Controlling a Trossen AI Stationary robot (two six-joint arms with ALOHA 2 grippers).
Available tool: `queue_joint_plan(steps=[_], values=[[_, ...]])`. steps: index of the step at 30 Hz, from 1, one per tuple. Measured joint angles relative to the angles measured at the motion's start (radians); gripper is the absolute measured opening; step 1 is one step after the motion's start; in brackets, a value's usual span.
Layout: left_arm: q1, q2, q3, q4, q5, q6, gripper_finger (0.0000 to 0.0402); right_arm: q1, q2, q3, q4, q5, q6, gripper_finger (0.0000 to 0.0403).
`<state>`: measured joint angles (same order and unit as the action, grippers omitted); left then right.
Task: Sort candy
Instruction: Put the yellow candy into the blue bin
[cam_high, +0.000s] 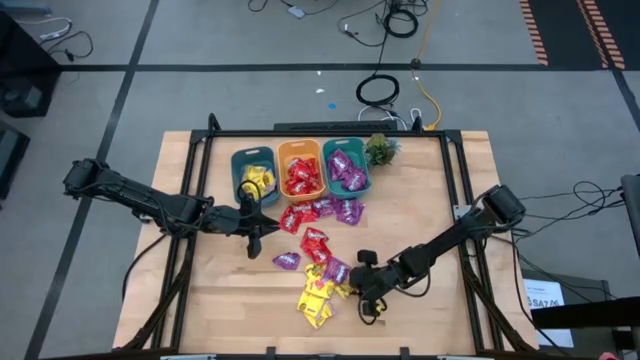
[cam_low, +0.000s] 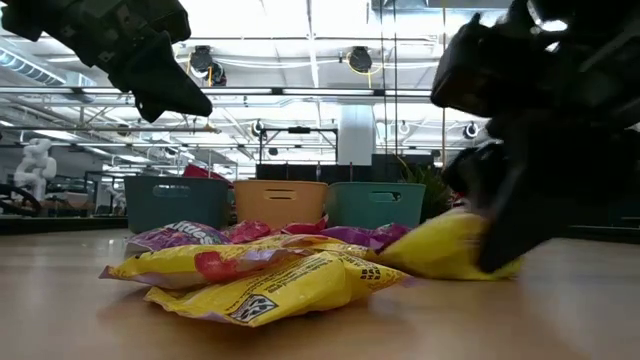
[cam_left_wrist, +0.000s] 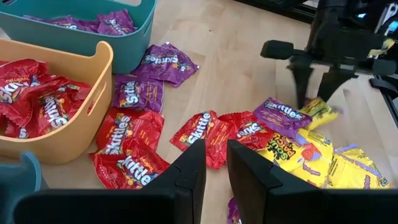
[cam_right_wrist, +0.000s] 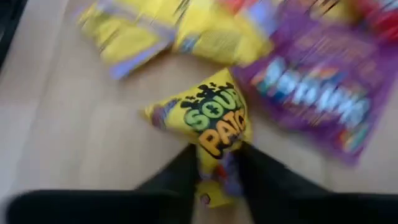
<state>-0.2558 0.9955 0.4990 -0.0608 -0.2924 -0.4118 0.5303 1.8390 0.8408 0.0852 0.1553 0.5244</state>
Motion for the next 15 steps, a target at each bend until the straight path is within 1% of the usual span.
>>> queue_joint_plan(steps=[2,3,9,12,15], values=[[0.0,0.0,0.0,0.0,0.0,0.0,0.0075,-0.001,-0.039,0.018,-0.096,-0.042,-0.015,0.0038],[0.0,0.0,0.0,0.0,0.0,0.0,0.0075,-0.001,-0.061,0.028,-0.149,-0.049,-0.03,0.0021],[0.0,0.0,0.0,0.0,0.0,0.0,0.0075,-0.047,-0.209,0.137,-0.448,-0.039,-0.008,0.001],[0.0,0.0,0.0,0.0,0.0,0.0,0.0075,-0.085,-0.244,0.21,-0.598,-0.031,-0.013,0.0004],[0.0,0.0,0.0,0.0,0.0,0.0,0.0075,-0.144,-0.262,0.29,-0.67,-0.001,-0.04,0.0003]])
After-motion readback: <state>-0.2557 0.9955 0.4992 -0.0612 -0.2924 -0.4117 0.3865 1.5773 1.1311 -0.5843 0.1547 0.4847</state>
